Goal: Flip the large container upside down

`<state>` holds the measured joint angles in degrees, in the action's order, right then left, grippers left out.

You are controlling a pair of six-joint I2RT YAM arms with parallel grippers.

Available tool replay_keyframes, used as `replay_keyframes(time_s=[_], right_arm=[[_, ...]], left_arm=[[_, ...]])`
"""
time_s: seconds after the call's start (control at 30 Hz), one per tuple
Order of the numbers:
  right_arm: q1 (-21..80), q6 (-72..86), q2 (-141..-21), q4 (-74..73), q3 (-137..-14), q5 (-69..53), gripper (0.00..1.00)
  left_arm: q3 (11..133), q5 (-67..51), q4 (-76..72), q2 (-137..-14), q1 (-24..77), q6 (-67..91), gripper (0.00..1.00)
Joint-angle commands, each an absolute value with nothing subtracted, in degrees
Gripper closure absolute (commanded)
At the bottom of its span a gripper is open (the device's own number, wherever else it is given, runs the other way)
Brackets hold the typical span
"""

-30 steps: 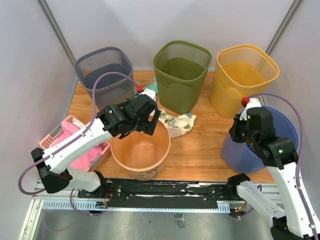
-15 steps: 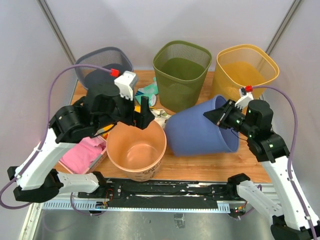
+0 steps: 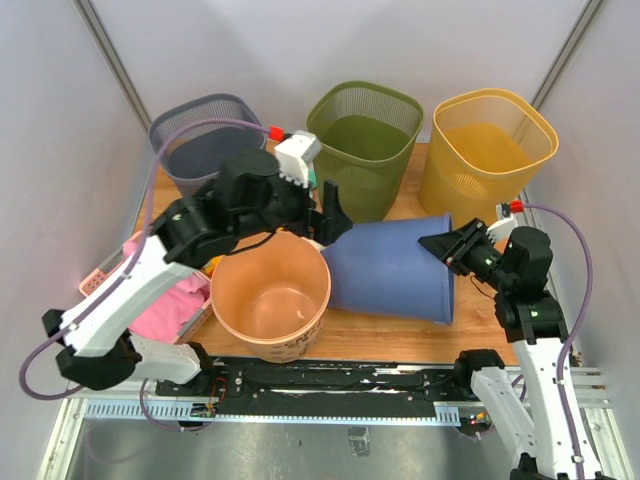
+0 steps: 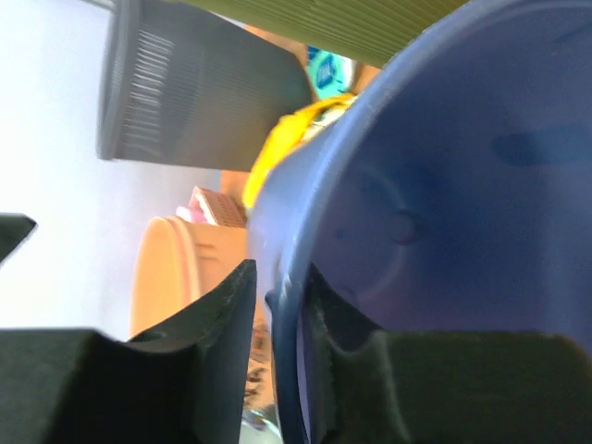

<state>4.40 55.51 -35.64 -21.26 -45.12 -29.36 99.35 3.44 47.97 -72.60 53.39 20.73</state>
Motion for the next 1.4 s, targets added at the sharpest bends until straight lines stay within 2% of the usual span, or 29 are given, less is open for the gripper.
replay_keyframes(time_s=[0.0, 0.07, 0.13, 0.27, 0.4, 0.7, 0.83, 0.9, 1.13, 1.23, 1.37], right_arm=[[0.85, 44.68, -36.07, -34.77, -44.08, -30.42, 0.63], [0.59, 39.34, -35.97, -41.27, -46.33, -24.76, 0.47], [0.44, 34.63, -36.16, -47.04, -49.65, -18.26, 0.35], [0.44, 27.44, -36.92, -54.38, -55.62, -8.26, 0.28], [0.43, 23.24, -37.44, -58.09, -59.69, -2.86, 0.27], [1.64, 18.09, -39.56, -57.52, -61.78, -2.39, 0.45], [1.85, 17.48, -39.82, -57.69, -61.72, 0.76, 0.61], [1.85, 16.56, -39.54, -58.73, -62.27, 3.83, 0.78], [1.93, 15.54, -38.35, -60.96, -62.17, 10.09, 0.98], [1.85, 16.76, -38.32, -60.82, -61.65, 11.66, 1.00], [1.85, 17.00, -39.03, -60.77, -61.72, 12.06, 1.00]], left_arm=[[95.45, 1.69, 37.49, -76.97, 53.35, 21.04, 0.01], [93.64, 0.45, 33.60, -78.72, 53.34, 21.55, 0.01], [93.07, -1.02, 31.05, -81.15, 53.35, 21.77, 0.01], [94.05, -0.94, 29.70, -85.91, 53.35, 21.49, 0.01], [91.65, 0.84, 25.11, -86.66, 53.35, 20.95, 0.01], [92.35, 1.51, 27.53, -91.18, 53.26, 20.81, 0.01], [92.46, -5.56, 26.85, -93.94, 53.30, 21.65, 0.01], [92.69, -8.82, 26.57, -95.08, 53.35, 21.30, 0.01], [92.12, -9.06, 26.35, -94.16, 53.33, 21.33, 0.01], [91.77, -5.73, 28.36, -92.64, 53.15, 21.71, 0.01], [88.44, -7.40, 28.27, -89.21, 50.81, 24.10, 0.01]])
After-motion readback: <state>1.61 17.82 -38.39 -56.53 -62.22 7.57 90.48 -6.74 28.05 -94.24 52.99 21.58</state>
